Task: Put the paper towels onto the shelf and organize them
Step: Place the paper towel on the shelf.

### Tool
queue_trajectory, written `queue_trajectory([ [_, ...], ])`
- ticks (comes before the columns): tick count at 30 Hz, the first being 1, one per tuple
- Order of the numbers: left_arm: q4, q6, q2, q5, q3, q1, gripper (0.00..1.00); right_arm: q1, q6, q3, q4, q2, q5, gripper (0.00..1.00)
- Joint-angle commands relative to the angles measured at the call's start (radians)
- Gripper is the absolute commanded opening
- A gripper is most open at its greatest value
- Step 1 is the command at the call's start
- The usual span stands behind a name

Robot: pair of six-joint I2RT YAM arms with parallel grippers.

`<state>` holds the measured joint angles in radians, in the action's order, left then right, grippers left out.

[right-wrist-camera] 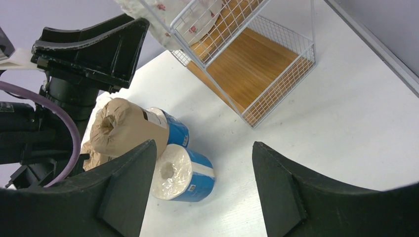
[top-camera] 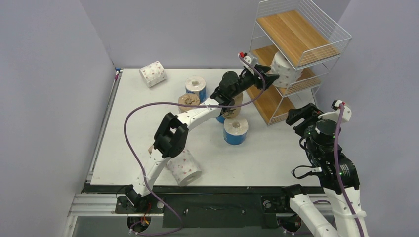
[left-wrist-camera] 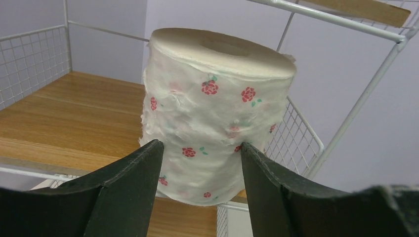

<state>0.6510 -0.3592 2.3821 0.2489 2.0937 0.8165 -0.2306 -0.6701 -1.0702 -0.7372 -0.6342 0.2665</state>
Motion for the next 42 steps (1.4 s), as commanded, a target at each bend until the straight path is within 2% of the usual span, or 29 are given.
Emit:
queue_trajectory([
  [1, -0.011, -0.027, 0.047, -0.025, 0.107, 0.022, 0.58, -0.012, -0.007, 0.014, 0.044, 0.023, 0.037, 0.66],
  [8, -0.018, -0.028, 0.068, -0.030, 0.155, 0.038, 0.63, -0.018, -0.007, 0.020, 0.041, 0.028, 0.041, 0.66],
  [14, 0.088, -0.024, -0.086, -0.076, -0.022, 0.016, 0.72, -0.027, 0.000, 0.001, 0.031, 0.027, 0.055, 0.66],
  [21, 0.178, -0.188, -0.159, -0.110, -0.161, -0.043, 0.76, -0.036, 0.003, -0.009, 0.015, 0.033, 0.075, 0.66],
  [26, 0.181, -0.332, -0.113, -0.080, -0.105, -0.072, 0.76, -0.051, 0.001, -0.039, -0.003, 0.024, 0.098, 0.66],
  [32, 0.098, -0.357, -0.034, -0.040, 0.044, -0.074, 0.76, -0.060, -0.005, -0.070, -0.018, 0.011, 0.140, 0.66],
  [36, 0.047, -0.377, 0.014, -0.029, 0.124, -0.071, 0.70, -0.069, -0.033, -0.091, -0.038, 0.017, 0.220, 0.66],
  [40, 0.003, -0.371, 0.050, -0.017, 0.179, -0.060, 0.52, -0.093, -0.050, -0.108, -0.037, 0.030, 0.290, 0.61],
  [42, -0.043, -0.364, 0.073, -0.013, 0.219, -0.053, 0.46, -0.100, -0.052, -0.114, -0.030, 0.036, 0.306, 0.58],
])
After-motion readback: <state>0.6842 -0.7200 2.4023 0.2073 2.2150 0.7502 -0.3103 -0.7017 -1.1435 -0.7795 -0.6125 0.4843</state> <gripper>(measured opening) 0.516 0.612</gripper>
